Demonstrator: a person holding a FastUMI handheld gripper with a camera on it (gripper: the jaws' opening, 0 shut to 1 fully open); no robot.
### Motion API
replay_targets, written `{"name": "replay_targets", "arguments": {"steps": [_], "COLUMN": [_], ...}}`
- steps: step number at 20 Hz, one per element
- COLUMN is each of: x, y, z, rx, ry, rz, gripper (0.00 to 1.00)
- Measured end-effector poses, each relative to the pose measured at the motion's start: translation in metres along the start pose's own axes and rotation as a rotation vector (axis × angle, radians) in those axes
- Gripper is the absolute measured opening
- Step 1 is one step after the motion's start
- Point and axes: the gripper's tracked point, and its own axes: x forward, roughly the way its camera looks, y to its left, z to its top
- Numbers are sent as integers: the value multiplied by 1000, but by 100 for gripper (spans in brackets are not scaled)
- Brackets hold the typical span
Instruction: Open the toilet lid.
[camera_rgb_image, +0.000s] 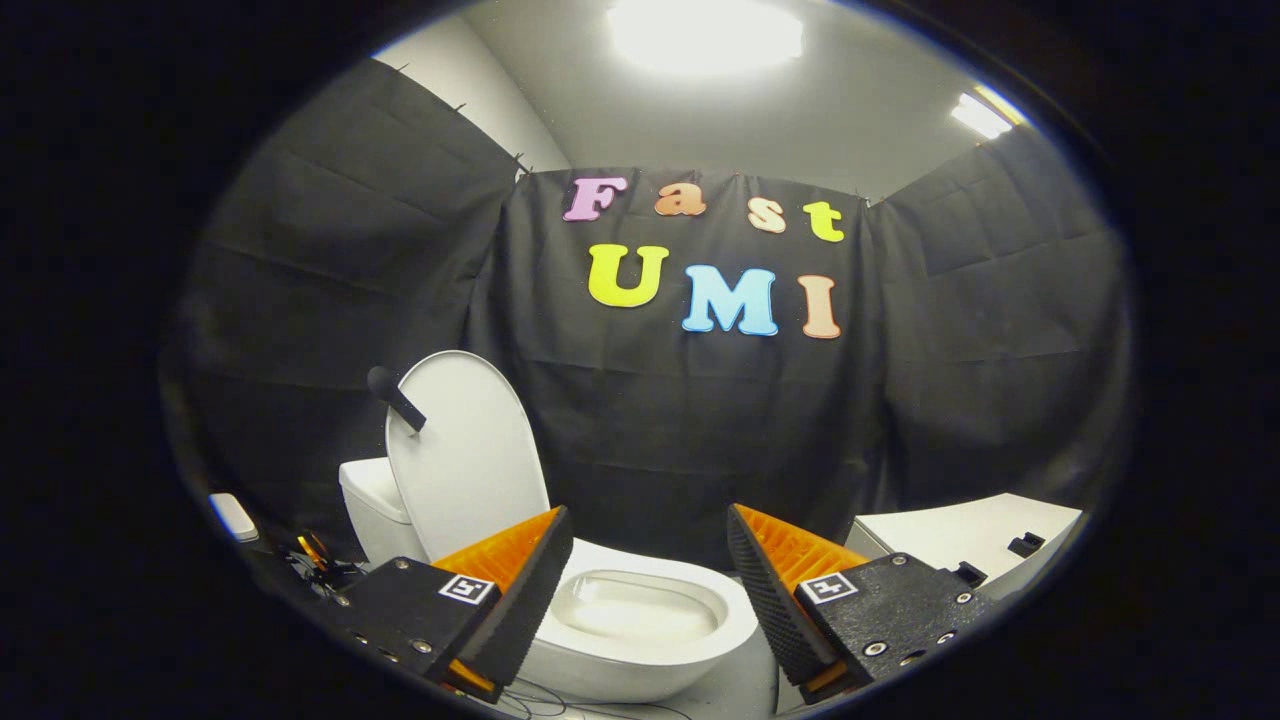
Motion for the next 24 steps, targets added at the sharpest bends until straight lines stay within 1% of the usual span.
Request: {"name": "replay_targets", "arguments": {"steps": [3, 8, 16, 24], "x": [-1, -1, 0, -1], "y": [-6, -9, -13, -19], "z": [-7, -4, -8, -10], "rx": [5, 69, 101, 99], "ry": [22, 7, 13, 14], "rz": [-9, -13, -20, -36], "gripper": [95, 95, 95, 95]}}
